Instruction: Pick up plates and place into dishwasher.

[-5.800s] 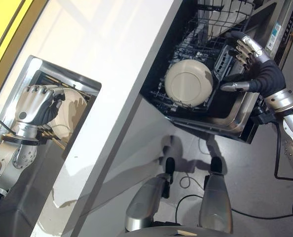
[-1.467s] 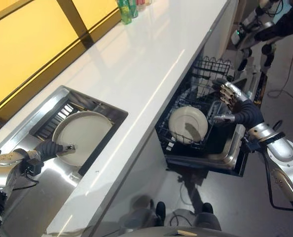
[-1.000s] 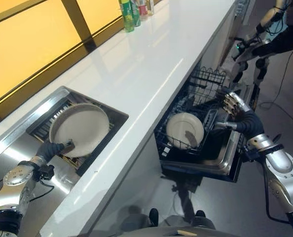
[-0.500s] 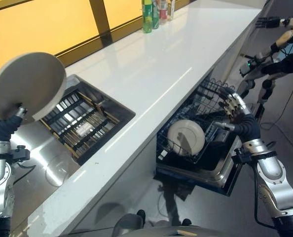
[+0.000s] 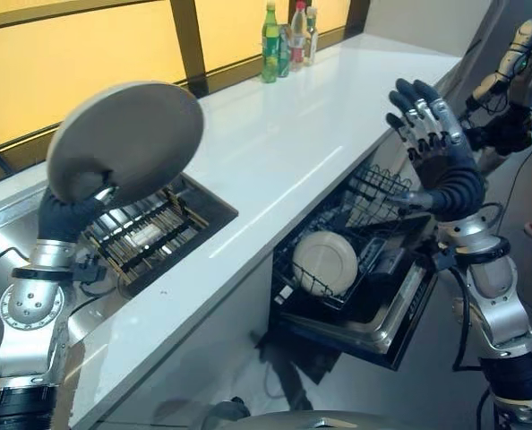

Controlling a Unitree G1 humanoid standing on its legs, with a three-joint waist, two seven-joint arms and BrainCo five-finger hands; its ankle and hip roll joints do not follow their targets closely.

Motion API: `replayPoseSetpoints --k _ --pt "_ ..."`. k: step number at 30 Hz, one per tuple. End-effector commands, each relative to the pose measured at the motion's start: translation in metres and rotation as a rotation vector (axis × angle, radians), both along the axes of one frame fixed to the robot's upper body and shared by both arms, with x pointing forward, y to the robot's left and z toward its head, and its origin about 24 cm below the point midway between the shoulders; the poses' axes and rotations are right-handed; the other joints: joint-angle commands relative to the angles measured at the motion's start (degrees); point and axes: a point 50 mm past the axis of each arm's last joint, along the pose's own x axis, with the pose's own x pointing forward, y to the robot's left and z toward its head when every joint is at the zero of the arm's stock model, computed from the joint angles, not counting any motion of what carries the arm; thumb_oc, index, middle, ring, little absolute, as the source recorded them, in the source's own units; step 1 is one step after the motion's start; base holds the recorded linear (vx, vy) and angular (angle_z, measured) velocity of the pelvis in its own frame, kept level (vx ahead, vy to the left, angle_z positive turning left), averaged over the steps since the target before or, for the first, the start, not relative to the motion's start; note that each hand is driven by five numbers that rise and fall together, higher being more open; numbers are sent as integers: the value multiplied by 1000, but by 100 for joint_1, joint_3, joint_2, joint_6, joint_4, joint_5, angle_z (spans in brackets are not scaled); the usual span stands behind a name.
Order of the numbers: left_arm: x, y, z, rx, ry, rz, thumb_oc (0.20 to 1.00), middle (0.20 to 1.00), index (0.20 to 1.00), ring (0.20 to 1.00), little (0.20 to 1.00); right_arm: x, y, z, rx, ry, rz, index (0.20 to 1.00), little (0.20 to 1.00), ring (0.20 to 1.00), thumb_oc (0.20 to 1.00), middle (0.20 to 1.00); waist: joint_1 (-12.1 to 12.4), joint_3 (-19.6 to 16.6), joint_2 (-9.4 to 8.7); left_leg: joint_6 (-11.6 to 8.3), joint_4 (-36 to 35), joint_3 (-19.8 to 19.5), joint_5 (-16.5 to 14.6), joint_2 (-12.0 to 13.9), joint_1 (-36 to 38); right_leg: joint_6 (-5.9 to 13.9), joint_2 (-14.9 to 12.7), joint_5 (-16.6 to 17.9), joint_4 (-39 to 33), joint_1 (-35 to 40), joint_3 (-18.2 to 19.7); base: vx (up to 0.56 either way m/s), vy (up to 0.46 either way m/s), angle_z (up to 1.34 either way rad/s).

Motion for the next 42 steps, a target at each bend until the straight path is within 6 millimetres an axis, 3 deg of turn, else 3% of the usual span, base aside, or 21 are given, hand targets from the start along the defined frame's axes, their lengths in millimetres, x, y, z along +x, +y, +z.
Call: replayPoseSetpoints --k 1,5,10,33,37,42 --pt "8 -37 30 -3 -129 -225 200 200 200 200 200 -7 21 19 -19 -87 98 1000 1000 1000 1000 1000 164 -316 -37 187 -249 -42 324 -122 -188 216 -206 -600 639 40 -239 -107 -105 18" --pt "5 -66 33 37 -135 -385 200 200 200 200 200 -5 32 23 -38 -89 141 1000 1000 1000 1000 1000 212 -305 -56 168 -253 -83 347 -130 -194 203 -172 -552 560 90 -314 -93 -86 11" --pt "2 -82 35 40 -152 -490 200 200 200 200 200 -2 45 21 -38 -44 205 1000 1000 1000 1000 1000 245 -292 -32 158 -288 -117 380 -154 -203 200 -164 -495 476 114 -383 -81 -41 9" --pt "7 -108 31 67 -111 -591 200 200 200 200 200 -2 82 9 -73 14 384 1000 1000 1000 1000 1000 314 -332 -1 244 -337 -276 348 -276 -81 168 -225 -508 500 180 -531 -18 4 6" --pt "12 -112 33 84 -95 -636 200 200 200 200 200 10 96 7 -158 111 533 1000 1000 1000 1000 1000 401 -353 -60 251 -322 -347 343 -295 -53 136 -233 -522 526 219 -600 11 -25 3" --pt "17 -118 29 87 -37 -685 200 200 200 200 200 19 102 15 -188 134 561 1000 1000 1000 1000 1000 496 -372 -129 248 -325 -467 353 -301 -19 95 -208 -528 519 293 -703 37 -40 12"
